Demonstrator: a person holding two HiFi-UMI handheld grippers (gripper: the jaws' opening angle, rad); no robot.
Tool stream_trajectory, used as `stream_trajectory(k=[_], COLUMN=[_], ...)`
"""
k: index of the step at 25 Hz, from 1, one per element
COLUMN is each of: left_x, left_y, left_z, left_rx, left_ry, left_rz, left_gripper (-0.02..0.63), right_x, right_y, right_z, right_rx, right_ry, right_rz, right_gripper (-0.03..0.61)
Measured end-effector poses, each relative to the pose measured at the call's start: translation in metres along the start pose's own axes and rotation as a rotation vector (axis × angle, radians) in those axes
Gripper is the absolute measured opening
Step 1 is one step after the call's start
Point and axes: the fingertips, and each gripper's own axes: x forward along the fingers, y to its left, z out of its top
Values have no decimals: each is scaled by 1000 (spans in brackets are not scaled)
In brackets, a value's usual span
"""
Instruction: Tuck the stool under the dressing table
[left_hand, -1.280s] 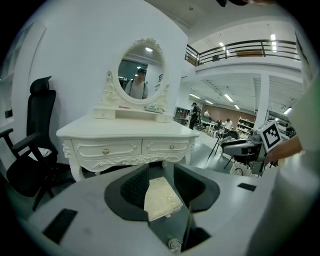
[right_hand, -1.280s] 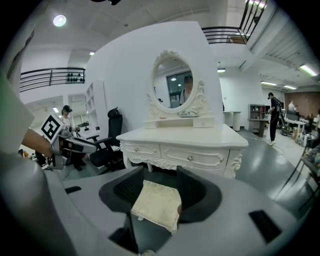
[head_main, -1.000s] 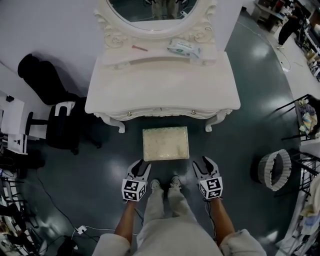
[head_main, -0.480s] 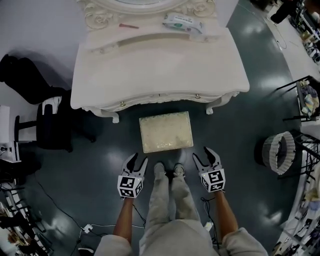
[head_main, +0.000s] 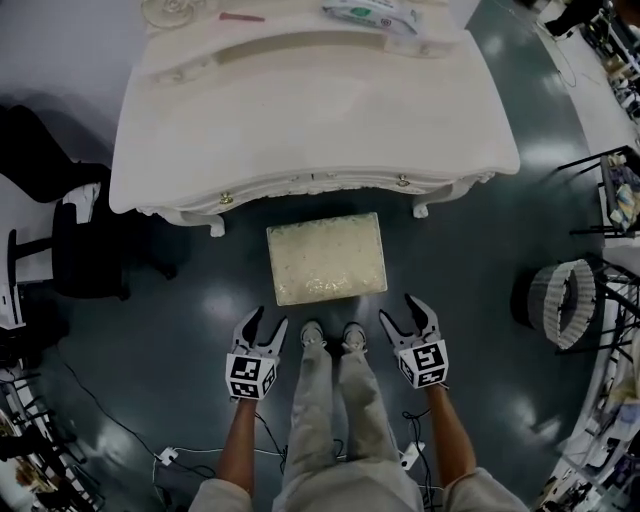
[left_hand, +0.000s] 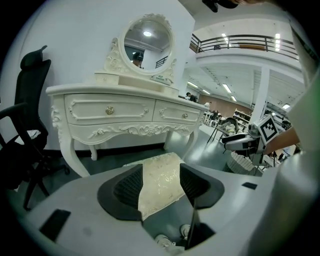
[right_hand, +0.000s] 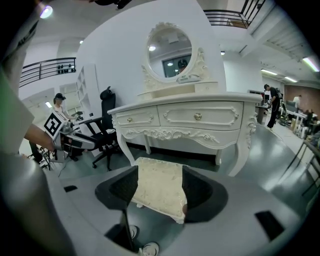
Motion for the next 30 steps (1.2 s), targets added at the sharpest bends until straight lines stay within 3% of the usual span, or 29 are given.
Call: stream_trajectory(k=[12,30], left_x=[45,103], left_y=[10,40], left_z=[-93,-192], left_rx=[8,72], left_ry=[80,161], left_rz=[-17,15], left_gripper=[218,255], right_x=[52,112], right_y=[-8,-29], right_z=[-89,-195], right_rx=[7,-19], right_ry=[79,163], right_rz=[13,25], right_gripper=[290,296])
